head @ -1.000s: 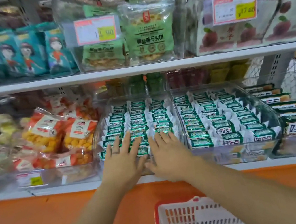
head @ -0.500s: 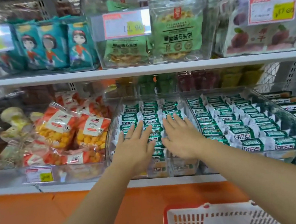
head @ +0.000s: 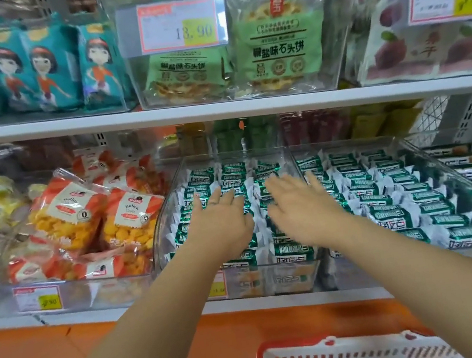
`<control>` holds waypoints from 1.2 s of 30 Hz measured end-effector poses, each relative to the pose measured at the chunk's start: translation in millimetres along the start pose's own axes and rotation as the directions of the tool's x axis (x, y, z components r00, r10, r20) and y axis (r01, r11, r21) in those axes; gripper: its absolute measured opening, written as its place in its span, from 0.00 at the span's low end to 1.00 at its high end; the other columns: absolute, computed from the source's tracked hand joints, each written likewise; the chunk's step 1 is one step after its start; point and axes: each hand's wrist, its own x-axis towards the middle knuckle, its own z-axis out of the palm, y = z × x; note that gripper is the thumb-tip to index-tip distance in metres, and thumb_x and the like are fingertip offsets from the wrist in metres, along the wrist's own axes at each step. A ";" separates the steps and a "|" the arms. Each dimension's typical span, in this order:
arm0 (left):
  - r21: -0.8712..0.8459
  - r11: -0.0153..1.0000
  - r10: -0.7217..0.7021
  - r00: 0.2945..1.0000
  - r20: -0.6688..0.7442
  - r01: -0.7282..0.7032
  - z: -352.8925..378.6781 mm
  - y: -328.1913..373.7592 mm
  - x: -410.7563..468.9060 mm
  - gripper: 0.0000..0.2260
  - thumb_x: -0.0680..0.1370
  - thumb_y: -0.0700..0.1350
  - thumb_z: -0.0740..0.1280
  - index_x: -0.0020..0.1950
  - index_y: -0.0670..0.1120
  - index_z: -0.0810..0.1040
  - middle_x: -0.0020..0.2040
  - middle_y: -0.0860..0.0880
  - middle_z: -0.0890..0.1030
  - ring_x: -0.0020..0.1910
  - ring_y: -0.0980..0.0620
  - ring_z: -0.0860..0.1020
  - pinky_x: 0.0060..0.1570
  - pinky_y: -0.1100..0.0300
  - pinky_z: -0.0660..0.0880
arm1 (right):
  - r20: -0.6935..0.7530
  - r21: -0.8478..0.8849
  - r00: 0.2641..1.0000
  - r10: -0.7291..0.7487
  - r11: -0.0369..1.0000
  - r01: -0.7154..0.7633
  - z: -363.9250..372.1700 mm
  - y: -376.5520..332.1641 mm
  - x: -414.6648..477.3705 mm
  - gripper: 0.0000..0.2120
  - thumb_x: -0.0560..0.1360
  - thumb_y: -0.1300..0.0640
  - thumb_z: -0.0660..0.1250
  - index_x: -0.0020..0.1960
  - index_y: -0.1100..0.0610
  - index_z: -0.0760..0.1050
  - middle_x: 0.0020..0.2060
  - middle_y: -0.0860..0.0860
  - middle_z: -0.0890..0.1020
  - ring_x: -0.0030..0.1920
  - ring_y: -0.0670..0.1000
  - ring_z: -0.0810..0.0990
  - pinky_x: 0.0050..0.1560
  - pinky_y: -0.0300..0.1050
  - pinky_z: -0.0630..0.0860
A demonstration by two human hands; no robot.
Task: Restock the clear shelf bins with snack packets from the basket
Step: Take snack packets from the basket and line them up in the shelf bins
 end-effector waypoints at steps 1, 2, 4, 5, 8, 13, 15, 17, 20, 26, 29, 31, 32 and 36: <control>-0.025 1.000 0.004 1.000 0.011 -0.004 -1.1 4.0 6.7 0.24 0.83 0.54 0.47 0.78 0.49 0.51 0.79 0.50 0.50 0.77 0.48 0.46 0.73 0.41 0.40 | -0.004 0.015 0.999 0.044 0.999 -0.044 -0.7 13.2 1.3 0.27 0.82 0.50 0.47 0.78 0.56 0.46 0.77 0.51 0.48 0.77 0.51 0.46 0.75 0.55 0.39; -0.049 0.999 0.013 0.999 0.030 -0.011 -1.0 8.6 13.2 0.24 0.83 0.54 0.46 0.78 0.49 0.49 0.79 0.49 0.49 0.77 0.48 0.46 0.73 0.41 0.40 | 0.023 0.074 0.996 0.082 0.994 -0.083 1.2 26.3 2.4 0.27 0.82 0.50 0.47 0.78 0.56 0.45 0.77 0.51 0.46 0.77 0.51 0.45 0.75 0.54 0.42; -0.088 0.996 0.027 0.997 0.075 -0.020 1.9 17.8 26.7 0.24 0.83 0.54 0.46 0.78 0.49 0.47 0.79 0.49 0.46 0.77 0.47 0.46 0.73 0.41 0.39 | 0.099 0.279 0.990 0.103 0.952 -0.127 8.2 41.9 4.3 0.28 0.82 0.50 0.50 0.78 0.55 0.43 0.77 0.51 0.43 0.77 0.51 0.44 0.74 0.49 0.46; -0.102 0.995 0.026 0.994 0.102 -0.015 4.0 22.5 32.5 0.25 0.83 0.55 0.46 0.79 0.50 0.47 0.79 0.49 0.45 0.77 0.47 0.45 0.72 0.40 0.39 | 0.116 0.354 0.989 0.093 0.926 -0.129 11.6 45.0 4.7 0.29 0.82 0.52 0.51 0.78 0.54 0.41 0.77 0.50 0.41 0.77 0.51 0.44 0.73 0.46 0.47; -0.108 0.994 0.015 0.984 0.176 0.004 8.9 32.3 45.7 0.25 0.83 0.57 0.45 0.79 0.51 0.47 0.78 0.50 0.41 0.77 0.46 0.43 0.71 0.38 0.36 | 0.110 0.403 0.991 0.071 0.909 -0.110 16.8 47.3 8.5 0.29 0.82 0.54 0.50 0.78 0.54 0.39 0.76 0.49 0.38 0.77 0.50 0.45 0.72 0.41 0.48; -0.066 0.997 0.061 0.978 0.200 -0.049 9.9 31.2 48.8 0.24 0.82 0.57 0.45 0.78 0.54 0.50 0.79 0.52 0.44 0.77 0.48 0.42 0.70 0.39 0.36 | 0.106 0.431 0.993 0.047 0.898 -0.088 20.1 51.1 9.5 0.30 0.82 0.56 0.50 0.77 0.55 0.38 0.76 0.49 0.37 0.76 0.47 0.42 0.70 0.38 0.47; -0.057 0.998 0.050 0.984 0.171 -0.041 5.7 28.3 54.4 0.24 0.82 0.58 0.46 0.78 0.55 0.52 0.79 0.52 0.44 0.77 0.48 0.43 0.70 0.38 0.36 | 0.095 0.440 0.995 0.043 0.895 -0.081 20.3 51.1 9.3 0.29 0.82 0.56 0.49 0.77 0.55 0.38 0.76 0.48 0.37 0.76 0.48 0.43 0.71 0.40 0.48; -0.058 0.998 0.023 0.996 0.089 -0.018 2.4 28.5 66.0 0.24 0.82 0.57 0.48 0.78 0.54 0.53 0.79 0.51 0.47 0.77 0.48 0.45 0.70 0.37 0.38 | 0.090 0.451 0.995 0.046 0.889 -0.082 19.5 50.5 9.5 0.29 0.82 0.56 0.49 0.77 0.54 0.38 0.76 0.48 0.37 0.76 0.48 0.44 0.72 0.41 0.47; -0.059 0.998 0.000 0.994 0.109 0.007 4.0 39.9 83.4 0.27 0.81 0.57 0.49 0.78 0.49 0.51 0.79 0.50 0.48 0.77 0.48 0.45 0.71 0.36 0.37 | 0.080 0.461 0.996 0.038 0.885 -0.071 19.5 50.8 9.7 0.30 0.81 0.56 0.50 0.77 0.55 0.39 0.76 0.49 0.38 0.76 0.47 0.43 0.72 0.39 0.46; -0.025 0.998 0.057 0.983 0.176 -0.053 7.8 46.1 93.0 0.24 0.82 0.54 0.49 0.78 0.51 0.53 0.79 0.52 0.50 0.77 0.48 0.42 0.70 0.35 0.35 | 0.075 0.465 0.997 0.028 0.884 -0.060 18.6 50.6 6.9 0.30 0.81 0.56 0.50 0.77 0.54 0.38 0.76 0.48 0.38 0.77 0.50 0.45 0.72 0.44 0.51; -0.060 0.995 0.085 0.985 0.148 -0.077 2.3 38.2 95.3 0.23 0.82 0.52 0.49 0.78 0.53 0.53 0.79 0.52 0.52 0.77 0.49 0.44 0.70 0.36 0.35 | 0.063 0.468 0.997 0.033 0.882 -0.058 19.7 49.3 7.2 0.29 0.81 0.56 0.50 0.77 0.53 0.38 0.76 0.47 0.38 0.77 0.51 0.45 0.73 0.47 0.50; -0.076 0.996 0.055 0.993 0.103 -0.047 -1.2 36.9 105.2 0.24 0.82 0.53 0.50 0.78 0.52 0.52 0.79 0.49 0.51 0.77 0.50 0.46 0.71 0.38 0.37 | 0.060 0.474 0.998 0.032 0.879 -0.057 20.2 49.2 7.3 0.29 0.81 0.56 0.50 0.77 0.53 0.38 0.76 0.47 0.38 0.77 0.51 0.46 0.73 0.46 0.51; -0.066 0.997 0.034 0.994 0.104 -0.028 -2.2 38.5 111.2 0.25 0.82 0.54 0.49 0.78 0.51 0.50 0.79 0.48 0.50 0.77 0.50 0.46 0.71 0.38 0.38 | 0.059 0.479 0.998 0.031 0.876 -0.056 20.4 49.4 7.3 0.29 0.81 0.56 0.50 0.77 0.53 0.38 0.76 0.47 0.38 0.77 0.51 0.46 0.73 0.45 0.51; -0.020 1.000 -0.009 0.980 0.198 0.013 5.5 49.8 133.4 0.25 0.82 0.54 0.48 0.78 0.49 0.48 0.79 0.48 0.46 0.77 0.48 0.42 0.71 0.36 0.39 | 0.057 0.500 0.998 0.034 0.864 -0.057 21.0 50.9 7.9 0.30 0.81 0.56 0.50 0.78 0.53 0.39 0.76 0.46 0.38 0.77 0.51 0.47 0.72 0.45 0.52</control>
